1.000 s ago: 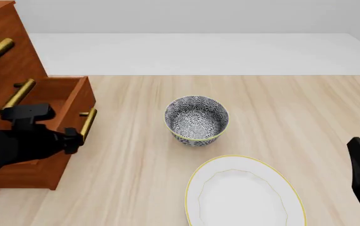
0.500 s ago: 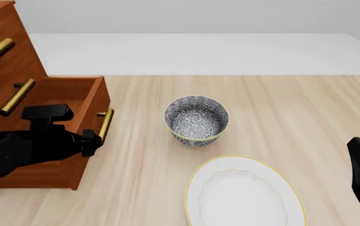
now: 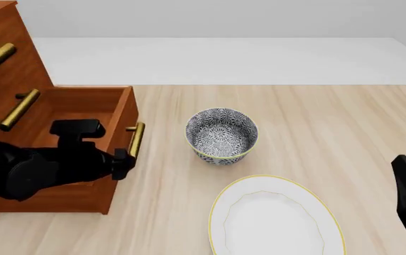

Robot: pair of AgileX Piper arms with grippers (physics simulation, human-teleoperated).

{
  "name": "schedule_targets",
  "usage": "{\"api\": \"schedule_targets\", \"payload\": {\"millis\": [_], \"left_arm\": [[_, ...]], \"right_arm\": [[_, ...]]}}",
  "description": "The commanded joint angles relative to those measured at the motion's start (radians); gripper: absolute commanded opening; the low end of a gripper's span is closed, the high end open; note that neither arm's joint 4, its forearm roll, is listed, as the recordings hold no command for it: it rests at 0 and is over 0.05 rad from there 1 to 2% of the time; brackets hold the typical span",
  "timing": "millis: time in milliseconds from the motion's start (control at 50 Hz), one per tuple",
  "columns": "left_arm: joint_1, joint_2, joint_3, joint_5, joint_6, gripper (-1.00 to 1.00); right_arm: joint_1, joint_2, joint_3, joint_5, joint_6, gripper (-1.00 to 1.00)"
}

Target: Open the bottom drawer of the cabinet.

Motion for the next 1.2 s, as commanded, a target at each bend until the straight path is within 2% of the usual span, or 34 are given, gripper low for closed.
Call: {"api": "schedule_targets", "payload": {"millis": [20,360,480,600,680,800,980,1040,1120,1140,1180,1200], "left_arm": [[-0.086,-0.011,-0.034,-0.006,-0.034,1.00],[-0.133,-0.046,-0.038,-0.003,-0.052,1.00],[-0.115,-0.132,-0.043,0.033,-0.033,1.00],[-0.081,-0.314,-0.084,0.140,0.016,1.00],[-0.050,-0.499,-0.142,0.255,0.080,1.00],[-0.028,-0.702,-0.184,0.354,0.160,1.00],[-0.002,-1.002,-0.181,0.486,0.190,1.00],[0.006,-1.132,-0.178,0.533,0.246,1.00],[0.008,-1.254,-0.173,0.579,0.261,1.00],[0.012,-1.329,-0.169,0.603,0.281,1.00],[0.023,-1.389,-0.176,0.638,0.240,1.00],[0.021,-1.394,-0.178,0.642,0.248,1.00]], "right_arm": [[0.000,0.001,0.000,0.000,0.000,1.00],[0.000,0.000,0.000,0.000,0.000,1.00],[0.000,0.000,0.000,0.000,0.000,1.00],[0.000,0.000,0.000,0.000,0.000,1.00],[0.000,0.000,0.000,0.000,0.000,1.00],[0.000,0.000,0.000,0.000,0.000,1.00],[0.000,0.000,0.000,0.000,0.000,1.00],[0.000,0.000,0.000,0.000,0.000,1.00],[0.000,0.001,0.000,0.000,0.000,1.00],[0.000,0.000,0.000,0.000,0.000,1.00],[0.000,0.001,0.000,0.000,0.000,1.00],[0.000,0.000,0.000,0.000,0.000,1.00]]}}
